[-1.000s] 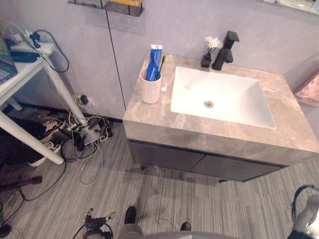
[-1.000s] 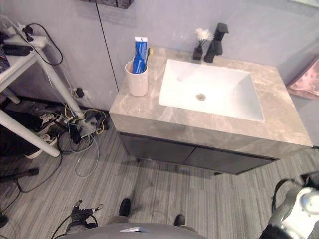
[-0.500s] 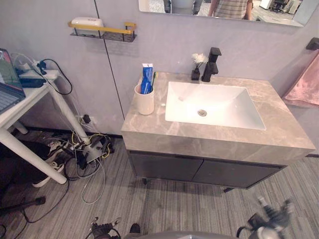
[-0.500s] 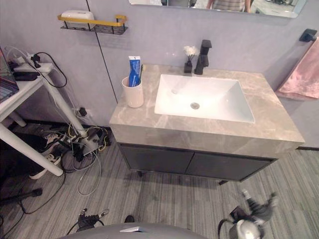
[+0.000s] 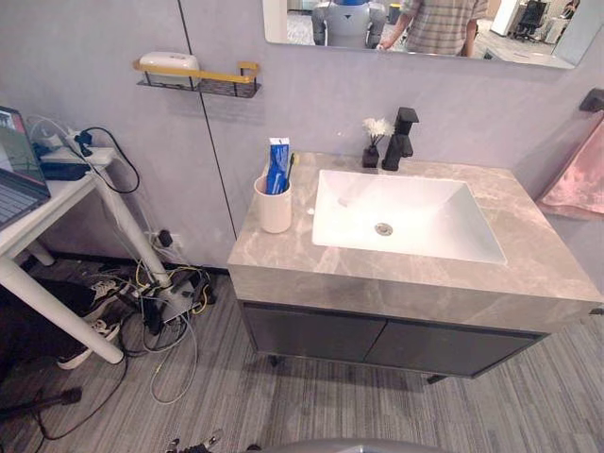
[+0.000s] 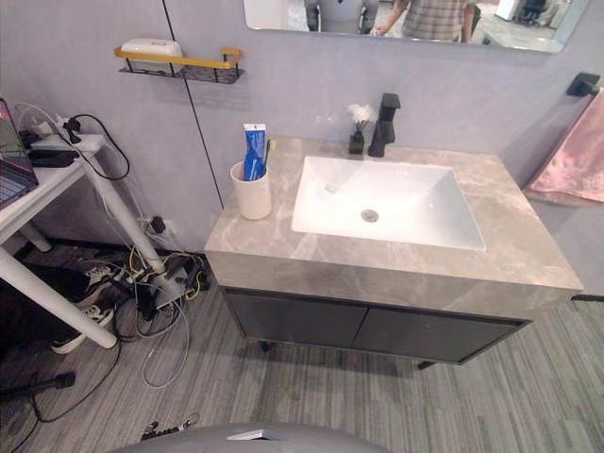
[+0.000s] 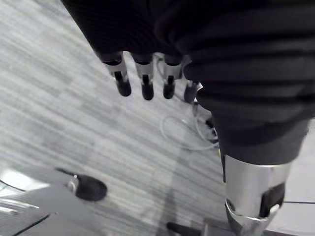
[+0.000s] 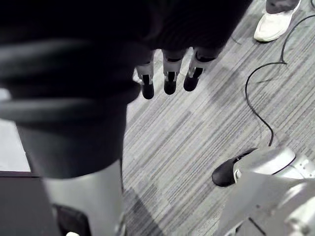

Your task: Organize washtable

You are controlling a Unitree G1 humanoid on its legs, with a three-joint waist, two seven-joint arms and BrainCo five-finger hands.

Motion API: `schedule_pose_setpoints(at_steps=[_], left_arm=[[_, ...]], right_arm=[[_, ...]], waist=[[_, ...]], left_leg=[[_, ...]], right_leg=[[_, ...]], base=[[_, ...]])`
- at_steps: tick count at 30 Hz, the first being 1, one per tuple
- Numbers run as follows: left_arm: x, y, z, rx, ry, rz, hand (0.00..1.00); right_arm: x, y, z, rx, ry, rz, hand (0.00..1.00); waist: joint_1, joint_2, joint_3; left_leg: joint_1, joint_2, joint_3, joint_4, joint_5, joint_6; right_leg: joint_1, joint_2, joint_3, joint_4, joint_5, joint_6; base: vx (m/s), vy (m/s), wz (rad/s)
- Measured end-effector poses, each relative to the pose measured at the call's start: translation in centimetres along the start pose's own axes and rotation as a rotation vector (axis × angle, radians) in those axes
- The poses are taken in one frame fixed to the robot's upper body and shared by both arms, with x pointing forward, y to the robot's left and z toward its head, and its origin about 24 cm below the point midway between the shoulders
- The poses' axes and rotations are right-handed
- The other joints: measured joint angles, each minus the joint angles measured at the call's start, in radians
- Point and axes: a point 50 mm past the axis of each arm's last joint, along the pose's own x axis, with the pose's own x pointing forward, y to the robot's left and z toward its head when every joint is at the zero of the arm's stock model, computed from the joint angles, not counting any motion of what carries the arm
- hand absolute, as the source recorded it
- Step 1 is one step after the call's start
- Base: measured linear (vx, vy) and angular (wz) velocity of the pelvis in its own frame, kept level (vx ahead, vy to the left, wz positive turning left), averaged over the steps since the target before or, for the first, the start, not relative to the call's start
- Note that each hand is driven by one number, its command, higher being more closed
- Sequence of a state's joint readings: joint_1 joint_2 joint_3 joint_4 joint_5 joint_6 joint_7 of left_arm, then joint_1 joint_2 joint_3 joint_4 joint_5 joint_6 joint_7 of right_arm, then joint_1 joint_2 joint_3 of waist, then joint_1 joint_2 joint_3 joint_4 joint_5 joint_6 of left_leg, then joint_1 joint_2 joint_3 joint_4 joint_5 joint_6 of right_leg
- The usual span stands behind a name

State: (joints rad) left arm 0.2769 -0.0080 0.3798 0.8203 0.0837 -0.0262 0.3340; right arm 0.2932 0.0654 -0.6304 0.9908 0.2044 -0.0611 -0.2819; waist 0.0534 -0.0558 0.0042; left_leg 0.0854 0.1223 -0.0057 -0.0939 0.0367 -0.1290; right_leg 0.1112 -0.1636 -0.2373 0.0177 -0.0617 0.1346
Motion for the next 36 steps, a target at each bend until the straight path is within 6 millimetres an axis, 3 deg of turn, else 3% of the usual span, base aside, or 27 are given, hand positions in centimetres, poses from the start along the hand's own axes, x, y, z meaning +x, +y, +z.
schedule_pose_setpoints(at_steps=[5, 12, 16, 18, 21, 26, 32, 33, 36], left_arm=[[-0.5, 1.5, 3.8, -0.255, -0.153, 0.061, 0.00], [-1.9, 7.1, 11.1, -0.630, -0.474, 0.272, 0.00], [-4.8, 9.6, 16.0, -0.808, -0.731, 0.351, 0.00], [-7.5, 10.3, 19.3, -0.900, -0.914, 0.350, 0.00], [-10.5, 11.2, 21.9, -1.005, -1.101, 0.351, 0.00], [-13.6, 10.7, 23.7, -1.049, -1.264, 0.260, 0.00], [-14.8, 8.8, 24.6, -1.028, -1.313, 0.111, 0.00], [-14.9, 8.6, 24.7, -1.023, -1.317, 0.089, 1.00], [-15.8, 6.7, 25.3, -1.016, -1.331, -0.065, 1.00]], right_arm=[[0.0, 0.1, 0.0, 0.092, 0.019, 0.005, 0.00], [-0.2, 1.2, 0.4, 0.063, -0.012, 0.071, 0.00], [-0.3, 1.6, 0.5, 0.038, -0.017, 0.104, 0.00], [-0.3, 1.8, 0.5, 0.026, -0.020, 0.112, 0.00], [-0.4, 2.1, 0.4, -0.003, -0.025, 0.134, 0.00], [-0.5, 2.2, 1.0, 0.003, -0.059, 0.156, 0.00], [-0.8, 2.7, 1.4, -0.020, -0.087, 0.194, 0.00], [-0.8, 2.7, 1.4, -0.020, -0.086, 0.196, 0.00], [-0.8, 2.4, 1.1, -0.041, -0.081, 0.201, 0.00]], waist=[[-0.003, -0.003, 0.002], [-0.013, -0.001, 0.001], [-0.012, 0.002, 0.003], [-0.013, 0.009, 0.008], [-0.014, 0.015, 0.010], [-0.018, 0.018, 0.014], [-0.020, 0.016, 0.013], [-0.020, 0.016, 0.013], [-0.020, 0.015, 0.012]], left_leg=[[0.001, 0.001, 0.002, -0.004, -0.013, -0.001], [0.001, 0.002, 0.009, 0.001, -0.027, -0.003], [-0.011, 0.003, 0.012, 0.061, -0.069, -0.007], [-0.011, 0.004, 0.011, 0.097, -0.099, -0.006], [-0.017, 0.004, 0.018, 0.132, -0.127, -0.006], [-0.006, 0.005, 0.026, 0.133, -0.137, -0.002], [0.009, 0.005, 0.043, 0.115, -0.137, -0.002], [0.010, 0.005, 0.045, 0.114, -0.137, -0.002], [0.009, 0.005, 0.052, 0.113, -0.137, -0.002]], right_leg=[[-0.002, 0.001, 0.000, 0.002, -0.023, -0.002], [-0.001, 0.001, 0.003, 0.000, -0.024, -0.001], [0.014, 0.003, 0.009, -0.001, -0.026, 0.000], [0.031, 0.003, 0.009, 0.000, -0.026, -0.001], [0.034, 0.003, 0.020, 0.001, -0.028, -0.003], [0.033, 0.000, 0.032, 0.018, -0.027, -0.003], [0.030, -0.001, 0.046, 0.029, -0.027, -0.003], [0.030, -0.001, 0.049, 0.028, -0.027, -0.003], [0.025, -0.001, 0.059, 0.024, -0.028, -0.004]], base=[[0.00, 0.000, 0.00], [0.06, -0.011, -0.02], [0.12, -0.026, -0.06], [0.09, -0.006, 0.01], [0.05, 0.007, -0.09], [0.03, 0.019, -0.06], [0.00, 0.007, -0.06], [0.00, 0.010, -0.11], [0.00, 0.002, -0.07]])
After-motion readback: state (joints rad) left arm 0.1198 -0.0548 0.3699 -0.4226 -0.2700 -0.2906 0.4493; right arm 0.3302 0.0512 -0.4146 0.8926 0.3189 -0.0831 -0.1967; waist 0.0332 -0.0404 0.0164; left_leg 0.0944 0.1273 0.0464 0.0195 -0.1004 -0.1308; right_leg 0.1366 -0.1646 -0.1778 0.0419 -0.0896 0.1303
